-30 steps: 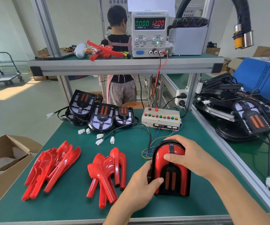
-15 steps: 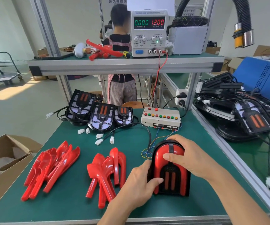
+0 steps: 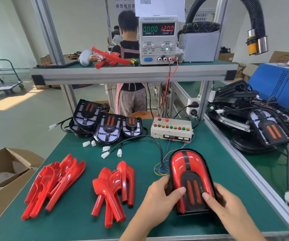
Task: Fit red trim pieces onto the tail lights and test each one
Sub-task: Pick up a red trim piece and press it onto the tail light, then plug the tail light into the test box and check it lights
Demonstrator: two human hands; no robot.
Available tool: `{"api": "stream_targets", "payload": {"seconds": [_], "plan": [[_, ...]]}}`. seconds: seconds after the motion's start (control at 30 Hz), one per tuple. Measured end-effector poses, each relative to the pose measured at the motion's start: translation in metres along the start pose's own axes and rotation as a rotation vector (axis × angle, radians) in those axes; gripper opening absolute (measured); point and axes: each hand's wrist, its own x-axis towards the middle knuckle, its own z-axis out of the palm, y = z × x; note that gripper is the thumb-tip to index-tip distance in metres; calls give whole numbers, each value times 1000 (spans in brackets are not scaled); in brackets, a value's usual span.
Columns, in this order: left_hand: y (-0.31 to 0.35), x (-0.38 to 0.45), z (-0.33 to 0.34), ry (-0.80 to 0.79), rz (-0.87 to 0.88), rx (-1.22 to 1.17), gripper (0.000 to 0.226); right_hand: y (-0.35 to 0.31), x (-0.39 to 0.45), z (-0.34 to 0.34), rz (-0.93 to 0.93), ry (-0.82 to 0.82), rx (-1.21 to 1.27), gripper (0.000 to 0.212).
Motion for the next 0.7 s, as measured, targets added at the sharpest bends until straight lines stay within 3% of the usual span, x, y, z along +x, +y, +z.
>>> {"api": "stream_targets", "payload": {"seconds": [0.1,0.2,0.27,0.37,0.7], "plan": [[8,8,20,2,-37,35,46,15,-3,-13,175,181,200,16],[7,21,23,170,-66,129,35,19,0,-28,271,251,301,18],[4,28,16,316,-66,262,20,19,1,-35,290,287,295,20],[0,36,-3,407,-127,373,11,20,6,-46,318,364,300,19],[17,89,-109,544,-311,771,24,27,9,-64,405,455,242,18]]}}
